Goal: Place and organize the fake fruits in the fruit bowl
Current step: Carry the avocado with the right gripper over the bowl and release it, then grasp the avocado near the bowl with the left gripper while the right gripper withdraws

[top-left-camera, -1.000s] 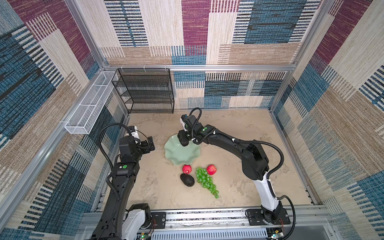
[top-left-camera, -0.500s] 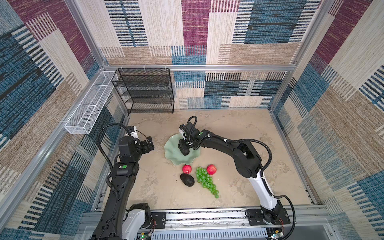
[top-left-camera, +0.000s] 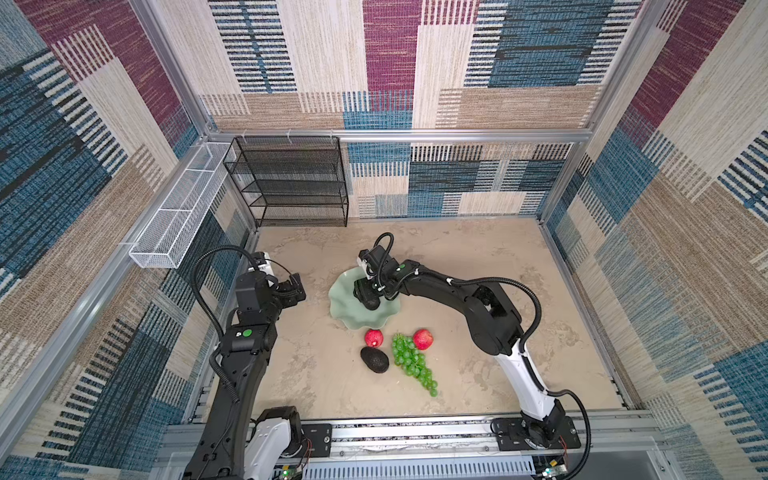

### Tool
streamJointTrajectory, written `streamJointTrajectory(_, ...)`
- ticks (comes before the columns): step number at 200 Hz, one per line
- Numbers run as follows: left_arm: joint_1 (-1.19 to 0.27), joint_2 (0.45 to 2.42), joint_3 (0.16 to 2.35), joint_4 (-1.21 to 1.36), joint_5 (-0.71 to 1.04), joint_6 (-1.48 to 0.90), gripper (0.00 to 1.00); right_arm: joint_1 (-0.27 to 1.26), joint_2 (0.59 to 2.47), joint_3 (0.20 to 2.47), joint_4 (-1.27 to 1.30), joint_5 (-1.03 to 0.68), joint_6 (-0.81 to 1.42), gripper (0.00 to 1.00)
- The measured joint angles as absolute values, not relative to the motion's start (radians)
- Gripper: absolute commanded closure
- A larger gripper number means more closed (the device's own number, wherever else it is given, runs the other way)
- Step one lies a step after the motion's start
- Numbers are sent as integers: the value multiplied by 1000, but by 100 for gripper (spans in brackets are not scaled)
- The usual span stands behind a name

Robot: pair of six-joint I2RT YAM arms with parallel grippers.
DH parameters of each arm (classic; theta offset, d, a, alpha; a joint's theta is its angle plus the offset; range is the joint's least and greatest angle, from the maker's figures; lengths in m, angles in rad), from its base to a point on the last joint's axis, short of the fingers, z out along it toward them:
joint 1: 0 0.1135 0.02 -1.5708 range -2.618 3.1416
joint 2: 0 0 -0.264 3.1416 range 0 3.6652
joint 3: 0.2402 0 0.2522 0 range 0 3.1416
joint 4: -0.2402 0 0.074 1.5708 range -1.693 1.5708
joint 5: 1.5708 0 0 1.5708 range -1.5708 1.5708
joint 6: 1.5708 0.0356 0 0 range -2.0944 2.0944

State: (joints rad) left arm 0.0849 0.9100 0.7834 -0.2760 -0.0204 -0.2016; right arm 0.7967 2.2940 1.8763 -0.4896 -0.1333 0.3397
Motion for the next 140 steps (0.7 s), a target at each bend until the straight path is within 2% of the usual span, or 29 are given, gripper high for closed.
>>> streamJointTrajectory(48,81,917,910,-508,47,-257,14,766,2074,1859,-447,-94,331,0)
streamJointTrajectory(81,13,950,925,-674,134,-352,17,670,1827,1615,-302,-97,307,0)
streamJointTrajectory(107,-199,956,923,-748,133,-454,18,553,1661,1369,-229,-100,313,0)
streamJointTrajectory(140,-450,975,854,-795,84,-657,18,490,1499,1142,-171,-105,314,0)
